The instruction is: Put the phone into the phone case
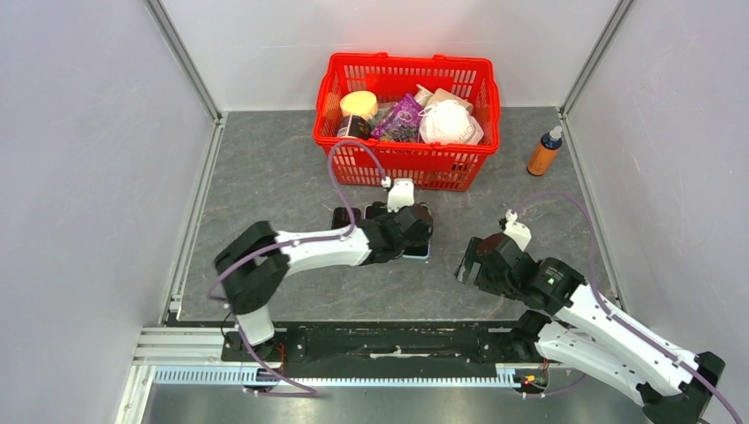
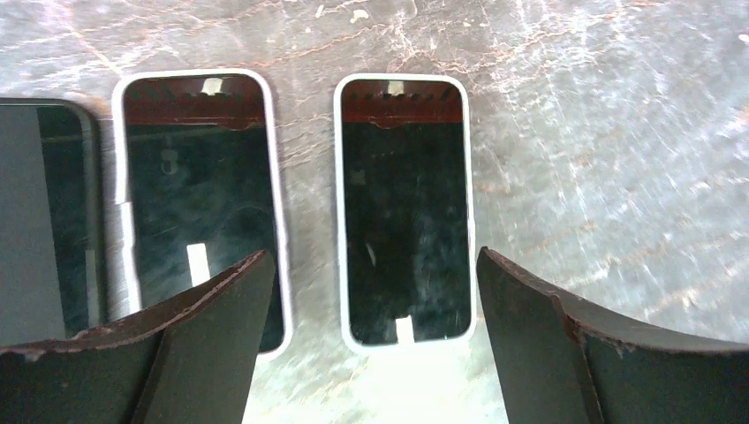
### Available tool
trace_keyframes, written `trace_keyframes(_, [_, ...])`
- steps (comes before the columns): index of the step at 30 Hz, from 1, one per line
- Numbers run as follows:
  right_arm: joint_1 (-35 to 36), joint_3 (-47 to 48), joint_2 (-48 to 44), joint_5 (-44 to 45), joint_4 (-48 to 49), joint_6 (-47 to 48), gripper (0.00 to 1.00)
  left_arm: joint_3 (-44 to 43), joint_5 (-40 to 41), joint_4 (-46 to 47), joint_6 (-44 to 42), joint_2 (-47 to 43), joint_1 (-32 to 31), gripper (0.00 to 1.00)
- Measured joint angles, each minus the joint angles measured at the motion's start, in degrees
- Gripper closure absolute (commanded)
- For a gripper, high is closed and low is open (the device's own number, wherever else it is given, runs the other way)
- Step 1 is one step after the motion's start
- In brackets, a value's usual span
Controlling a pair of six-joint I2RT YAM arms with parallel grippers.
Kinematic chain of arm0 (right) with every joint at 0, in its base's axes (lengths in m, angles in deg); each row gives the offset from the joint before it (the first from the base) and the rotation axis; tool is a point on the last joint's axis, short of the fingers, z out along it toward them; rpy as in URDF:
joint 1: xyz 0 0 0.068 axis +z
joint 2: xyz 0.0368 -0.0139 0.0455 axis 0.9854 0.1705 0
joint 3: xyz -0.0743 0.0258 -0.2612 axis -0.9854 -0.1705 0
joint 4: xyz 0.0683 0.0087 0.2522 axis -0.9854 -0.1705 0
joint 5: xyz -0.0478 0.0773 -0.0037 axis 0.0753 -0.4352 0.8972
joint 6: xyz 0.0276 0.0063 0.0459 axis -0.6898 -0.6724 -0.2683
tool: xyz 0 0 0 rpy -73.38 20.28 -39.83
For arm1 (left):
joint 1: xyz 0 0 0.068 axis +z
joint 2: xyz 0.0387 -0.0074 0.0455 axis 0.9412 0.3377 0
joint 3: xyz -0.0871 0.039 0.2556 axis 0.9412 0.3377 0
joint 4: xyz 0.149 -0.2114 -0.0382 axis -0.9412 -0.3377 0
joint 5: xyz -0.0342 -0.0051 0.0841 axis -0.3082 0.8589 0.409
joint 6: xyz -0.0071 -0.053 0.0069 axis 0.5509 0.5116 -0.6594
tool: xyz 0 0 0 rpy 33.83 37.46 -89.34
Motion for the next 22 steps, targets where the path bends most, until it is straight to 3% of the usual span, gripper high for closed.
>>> trace_keyframes(10, [0.00, 2.32, 9.92, -1.01, 5.60, 1.33, 0.03, 10.23, -9.33, -10.84, -3.30, -25.07, 0.00, 0.09])
trace_keyframes(22, [0.00, 4.44, 18.01, 0.98, 14.05, 5.20, 0.03, 18.45, -6.43, -19.85, -3.98, -45.42, 0.00, 0.09])
